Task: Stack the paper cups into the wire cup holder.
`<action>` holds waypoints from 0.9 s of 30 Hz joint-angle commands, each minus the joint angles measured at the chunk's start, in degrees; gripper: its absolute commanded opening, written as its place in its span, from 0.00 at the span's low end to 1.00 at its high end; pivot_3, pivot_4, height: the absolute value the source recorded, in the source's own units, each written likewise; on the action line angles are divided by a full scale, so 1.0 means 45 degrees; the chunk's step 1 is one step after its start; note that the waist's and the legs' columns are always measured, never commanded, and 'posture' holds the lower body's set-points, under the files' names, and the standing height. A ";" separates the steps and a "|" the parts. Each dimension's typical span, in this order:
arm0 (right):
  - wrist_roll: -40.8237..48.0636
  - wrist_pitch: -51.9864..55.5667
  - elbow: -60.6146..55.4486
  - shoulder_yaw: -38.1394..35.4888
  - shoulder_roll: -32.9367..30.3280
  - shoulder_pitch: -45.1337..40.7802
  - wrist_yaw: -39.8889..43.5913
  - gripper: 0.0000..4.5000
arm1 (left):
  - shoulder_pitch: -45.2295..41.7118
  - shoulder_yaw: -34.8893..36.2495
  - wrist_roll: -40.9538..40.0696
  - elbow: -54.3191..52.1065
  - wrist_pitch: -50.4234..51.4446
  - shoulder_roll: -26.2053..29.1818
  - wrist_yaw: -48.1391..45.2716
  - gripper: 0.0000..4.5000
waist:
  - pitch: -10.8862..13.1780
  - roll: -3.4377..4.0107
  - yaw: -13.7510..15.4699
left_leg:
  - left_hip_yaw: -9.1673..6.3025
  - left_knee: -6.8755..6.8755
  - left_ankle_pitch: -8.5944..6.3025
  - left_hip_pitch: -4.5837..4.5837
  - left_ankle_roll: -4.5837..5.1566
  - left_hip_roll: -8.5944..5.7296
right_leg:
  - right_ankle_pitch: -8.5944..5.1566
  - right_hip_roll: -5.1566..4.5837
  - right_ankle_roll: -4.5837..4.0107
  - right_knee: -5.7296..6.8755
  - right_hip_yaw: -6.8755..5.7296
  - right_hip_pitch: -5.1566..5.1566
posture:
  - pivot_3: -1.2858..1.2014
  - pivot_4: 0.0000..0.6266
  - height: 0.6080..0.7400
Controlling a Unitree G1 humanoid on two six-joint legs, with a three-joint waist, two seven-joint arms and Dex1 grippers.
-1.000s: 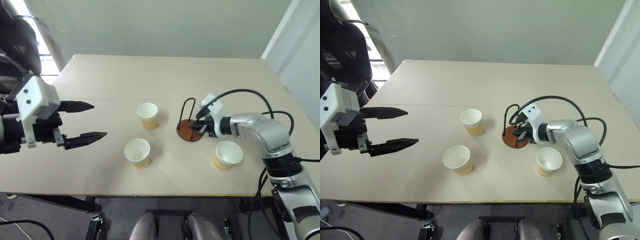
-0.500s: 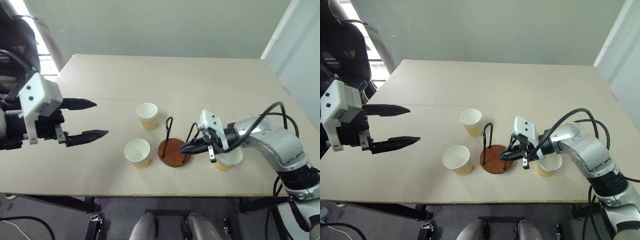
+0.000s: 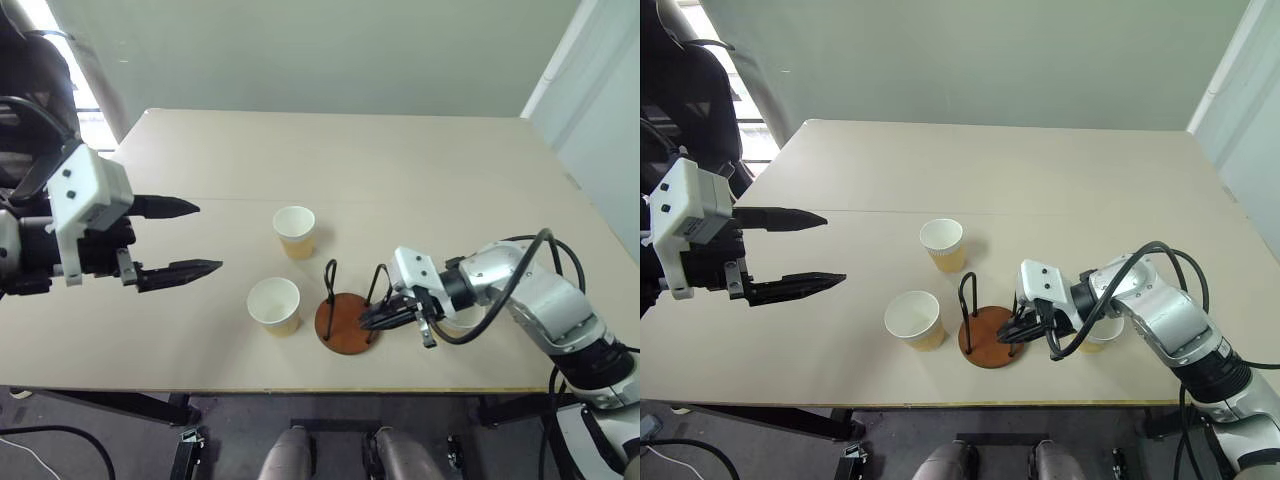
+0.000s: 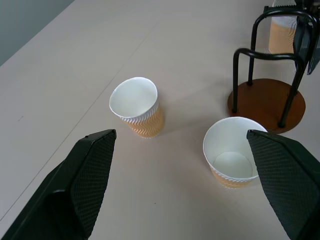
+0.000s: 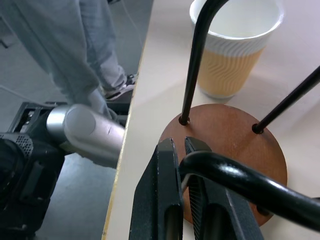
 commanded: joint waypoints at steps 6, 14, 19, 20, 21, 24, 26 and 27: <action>-0.0845 -0.0779 0.0127 0.0421 0.0042 -0.0171 0.0318 0.01 | -0.0145 0.0420 -0.0260 -0.0241 0.0084 0.0172 0.0093 1.00 | 0.0000 0.0000 -0.0001 | 0.0000 0.0002 0.0000 0.0001 0.0001 -0.0001 | -0.0004 -0.0001 -0.0008 0.0000 0.0001 0.0003 | 0.52 0.24 1.00; -0.1410 -0.1277 0.0622 0.0673 0.0165 -0.0389 0.0731 0.01 | -0.0142 0.0559 -0.0374 -0.0287 0.0198 0.0270 0.0161 1.00 | -0.0001 -0.0001 -0.0004 | 0.0000 0.0003 0.0001 0.0007 0.0000 0.0000 | -0.0001 0.0000 -0.0012 0.0004 0.0000 0.0005 | 0.52 0.24 1.00; -0.1720 -0.1376 0.0705 0.0804 0.0106 -0.0370 0.1036 0.23 | -0.0096 0.0639 -0.0369 -0.0309 0.0269 0.0278 0.0158 1.00 | -0.0002 -0.0004 -0.0003 | 0.0000 0.0004 0.0001 0.0006 0.0000 -0.0001 | -0.0005 -0.0001 -0.0021 0.0003 0.0000 0.0006 | 0.52 0.24 1.00; -0.1773 -0.1395 0.0716 0.0808 0.0100 -0.0374 0.1055 0.32 | -0.0104 0.0633 -0.0372 -0.0313 0.0272 0.0275 0.0158 1.00 | -0.0002 -0.0004 -0.0003 | 0.0000 0.0004 0.0001 0.0006 0.0000 0.0000 | -0.0005 -0.0001 -0.0021 0.0003 0.0000 0.0006 | 0.52 0.24 1.00; -0.1843 -0.1415 0.0729 0.0817 0.0083 -0.0384 0.1069 0.39 | -0.0116 0.0626 -0.0379 -0.0308 0.0272 0.0271 0.0158 1.00 | -0.0002 -0.0004 -0.0003 | 0.0000 0.0003 0.0001 0.0006 0.0000 0.0000 | -0.0006 -0.0001 -0.0021 0.0003 0.0000 0.0006 | 0.52 0.24 1.00; -0.2068 -0.1546 0.0805 0.0825 -0.0024 -0.0422 0.1159 0.62 | -0.0157 0.0571 -0.0370 -0.0281 0.0235 0.0265 0.0152 1.00 | -0.0002 -0.0004 -0.0003 | 0.0000 0.0002 0.0001 0.0006 -0.0001 0.0000 | -0.0005 -0.0001 -0.0020 0.0003 0.0000 0.0006 | 0.52 0.24 1.00; -0.2198 -0.1634 0.0817 0.0791 -0.0182 -0.0492 0.1302 0.77 | -0.0210 0.0491 -0.0356 -0.0228 0.0175 0.0259 0.0144 1.00 | -0.0002 -0.0004 -0.0001 | 0.0000 0.0003 0.0000 0.0006 0.0000 0.0000 | -0.0005 -0.0001 -0.0020 0.0002 0.0000 0.0006 | 0.52 0.24 1.00; -0.2251 -0.1675 0.0816 0.0774 -0.0245 -0.0523 0.1357 0.85 | -0.0231 0.0456 -0.0346 -0.0205 0.0150 0.0257 0.0142 1.00 | -0.0002 -0.0004 -0.0001 | 0.0000 0.0003 0.0001 0.0005 -0.0001 0.0000 | -0.0005 -0.0001 -0.0020 0.0002 0.0000 0.0007 | 0.52 0.24 1.00</action>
